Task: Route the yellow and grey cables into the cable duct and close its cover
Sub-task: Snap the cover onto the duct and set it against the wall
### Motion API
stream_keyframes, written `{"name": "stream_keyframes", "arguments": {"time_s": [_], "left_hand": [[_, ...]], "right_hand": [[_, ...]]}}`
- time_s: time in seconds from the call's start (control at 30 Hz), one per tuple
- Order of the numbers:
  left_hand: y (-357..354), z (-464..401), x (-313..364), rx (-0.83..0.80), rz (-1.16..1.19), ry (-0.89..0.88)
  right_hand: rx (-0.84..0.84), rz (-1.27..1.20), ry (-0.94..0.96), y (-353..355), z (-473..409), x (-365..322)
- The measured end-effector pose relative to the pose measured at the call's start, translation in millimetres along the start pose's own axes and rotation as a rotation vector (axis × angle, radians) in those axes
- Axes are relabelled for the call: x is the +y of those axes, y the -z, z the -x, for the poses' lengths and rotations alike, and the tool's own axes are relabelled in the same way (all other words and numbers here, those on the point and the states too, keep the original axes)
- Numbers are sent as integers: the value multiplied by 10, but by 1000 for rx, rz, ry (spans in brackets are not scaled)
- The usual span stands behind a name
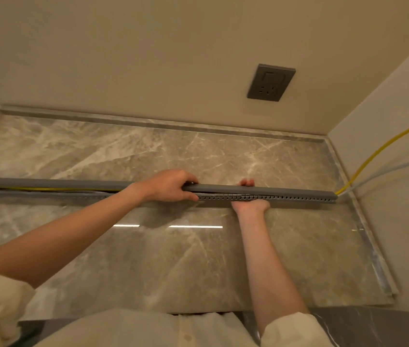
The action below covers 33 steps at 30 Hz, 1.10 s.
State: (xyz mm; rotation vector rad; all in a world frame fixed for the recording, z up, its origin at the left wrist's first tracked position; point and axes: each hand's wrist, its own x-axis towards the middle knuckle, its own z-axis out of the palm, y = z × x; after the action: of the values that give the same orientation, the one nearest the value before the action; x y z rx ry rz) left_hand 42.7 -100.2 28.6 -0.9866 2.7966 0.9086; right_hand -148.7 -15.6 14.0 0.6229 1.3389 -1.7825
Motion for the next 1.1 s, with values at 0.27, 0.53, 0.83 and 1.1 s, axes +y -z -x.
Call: {"name": "stream_keyframes", "arguments": {"time_s": [0.27,0.53,0.83,1.1], "left_hand": [[125,630,-725,149,46,112],[337,1363,-1338,258,114,244],[633,2470,-2136,390,29,450],[757,3262,-2792,593,-73,551]], "right_hand": [[239,476,258,-337,518,486],[-88,804,725,-756,1036,1382],[-738,1208,913,-1098,1429,2372],[-1218,1513,885,-1458,1818,3316]]}}
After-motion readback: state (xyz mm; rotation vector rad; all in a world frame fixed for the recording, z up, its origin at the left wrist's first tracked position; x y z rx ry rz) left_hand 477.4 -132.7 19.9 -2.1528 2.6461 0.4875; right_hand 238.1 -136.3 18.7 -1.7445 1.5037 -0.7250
